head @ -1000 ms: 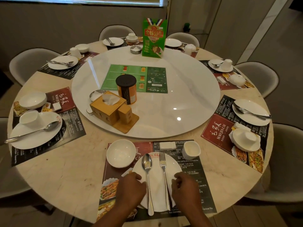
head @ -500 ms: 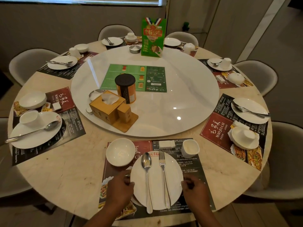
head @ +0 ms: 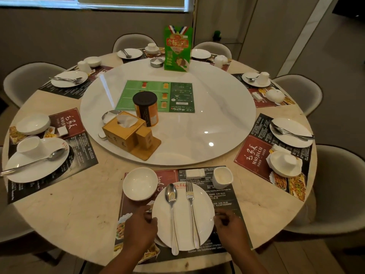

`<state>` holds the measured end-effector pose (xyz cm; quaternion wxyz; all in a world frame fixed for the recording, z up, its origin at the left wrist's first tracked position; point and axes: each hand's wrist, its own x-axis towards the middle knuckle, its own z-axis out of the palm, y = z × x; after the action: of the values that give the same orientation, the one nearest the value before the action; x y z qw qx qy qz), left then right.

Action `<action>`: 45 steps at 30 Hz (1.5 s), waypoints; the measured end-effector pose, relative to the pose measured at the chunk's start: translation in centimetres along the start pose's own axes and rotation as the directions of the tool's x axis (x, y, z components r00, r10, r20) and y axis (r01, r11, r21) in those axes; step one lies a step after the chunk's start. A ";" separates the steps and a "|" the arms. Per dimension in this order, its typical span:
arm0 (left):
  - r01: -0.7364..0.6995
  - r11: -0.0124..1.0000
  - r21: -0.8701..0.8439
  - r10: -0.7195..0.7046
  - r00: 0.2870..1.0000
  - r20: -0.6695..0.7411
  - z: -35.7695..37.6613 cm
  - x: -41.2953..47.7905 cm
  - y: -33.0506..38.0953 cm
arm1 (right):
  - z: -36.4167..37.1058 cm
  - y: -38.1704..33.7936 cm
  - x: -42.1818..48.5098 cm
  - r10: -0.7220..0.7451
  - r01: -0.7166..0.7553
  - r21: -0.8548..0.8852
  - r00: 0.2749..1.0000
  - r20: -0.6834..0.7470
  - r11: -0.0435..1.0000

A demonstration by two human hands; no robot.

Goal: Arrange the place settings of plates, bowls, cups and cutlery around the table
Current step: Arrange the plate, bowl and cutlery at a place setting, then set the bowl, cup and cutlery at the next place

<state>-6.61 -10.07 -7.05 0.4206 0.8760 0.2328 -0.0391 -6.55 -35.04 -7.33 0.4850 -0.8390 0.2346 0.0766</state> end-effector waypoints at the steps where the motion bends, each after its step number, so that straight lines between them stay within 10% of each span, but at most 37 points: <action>1: -0.008 1.000 0.006 0.008 1.000 -0.018 0.0 -0.3 0.2 | -0.3 0.1 -0.2 0.008 -0.008 -0.012 1.000 0.006 1.000; 19: -0.503 0.864 -0.029 0.477 0.798 0.368 9.8 -8.3 14.7 | -17.9 3.0 0.2 -0.155 0.184 -0.443 0.983 0.102 0.878; 32: -0.356 0.934 0.020 0.345 0.917 0.201 27.0 -15.2 29.6 | -39.2 7.5 11.2 -0.295 0.361 -0.471 0.932 0.211 0.805; 45: -0.226 0.971 -0.075 0.219 0.971 -0.095 32.9 -6.8 36.6 | -42.8 4.9 24.7 -0.332 0.441 -0.360 0.885 0.327 0.822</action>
<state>7.69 -57.18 -0.08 0.4491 0.8786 0.1523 0.0559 8.64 -81.33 2.21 0.3214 -0.9376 -0.0271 0.1297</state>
